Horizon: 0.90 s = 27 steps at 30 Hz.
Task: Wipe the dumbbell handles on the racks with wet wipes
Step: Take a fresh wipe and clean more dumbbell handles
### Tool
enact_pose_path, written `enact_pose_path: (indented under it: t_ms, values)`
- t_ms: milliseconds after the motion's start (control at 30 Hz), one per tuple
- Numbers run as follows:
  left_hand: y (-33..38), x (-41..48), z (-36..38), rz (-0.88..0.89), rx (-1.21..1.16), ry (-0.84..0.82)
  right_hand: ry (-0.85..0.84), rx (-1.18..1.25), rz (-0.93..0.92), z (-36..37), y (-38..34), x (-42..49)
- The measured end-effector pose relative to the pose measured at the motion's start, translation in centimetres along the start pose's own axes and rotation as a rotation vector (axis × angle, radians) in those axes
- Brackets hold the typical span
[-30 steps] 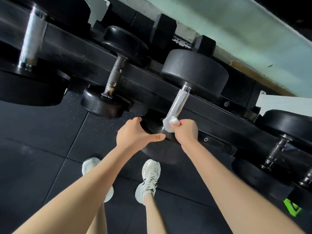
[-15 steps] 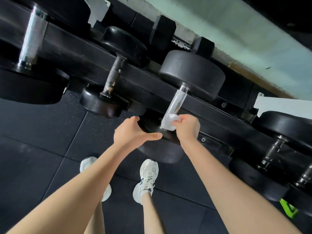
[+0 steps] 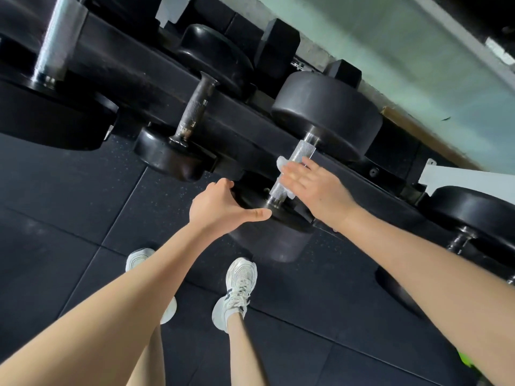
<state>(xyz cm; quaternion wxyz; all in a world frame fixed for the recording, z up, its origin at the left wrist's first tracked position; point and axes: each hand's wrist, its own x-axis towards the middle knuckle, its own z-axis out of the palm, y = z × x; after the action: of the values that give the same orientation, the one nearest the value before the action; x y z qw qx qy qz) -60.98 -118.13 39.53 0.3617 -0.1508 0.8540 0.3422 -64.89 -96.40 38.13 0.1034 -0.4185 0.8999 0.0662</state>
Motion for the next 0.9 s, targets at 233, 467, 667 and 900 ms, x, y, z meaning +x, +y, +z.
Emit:
enact_pose_path:
  t_ms: [233,467,667,900]
  values:
    - [0.0,-0.1,0.1,-0.004,-0.010,-0.001,-0.081,0.050,0.111,0.1,-1.7,0.1]
    - [-0.2,-0.4,0.1,-0.002,-0.034,0.013,-0.148,0.172,0.178,-2.4,2.0,1.7]
    - [-0.4,-0.4,0.3,-0.014,-0.049,0.014,-0.307,0.372,0.308,-3.5,-1.4,-0.1]
    - [-0.4,-0.4,0.2,-0.023,-0.060,0.007,0.124,0.598,1.113,-5.0,-2.3,-2.2]
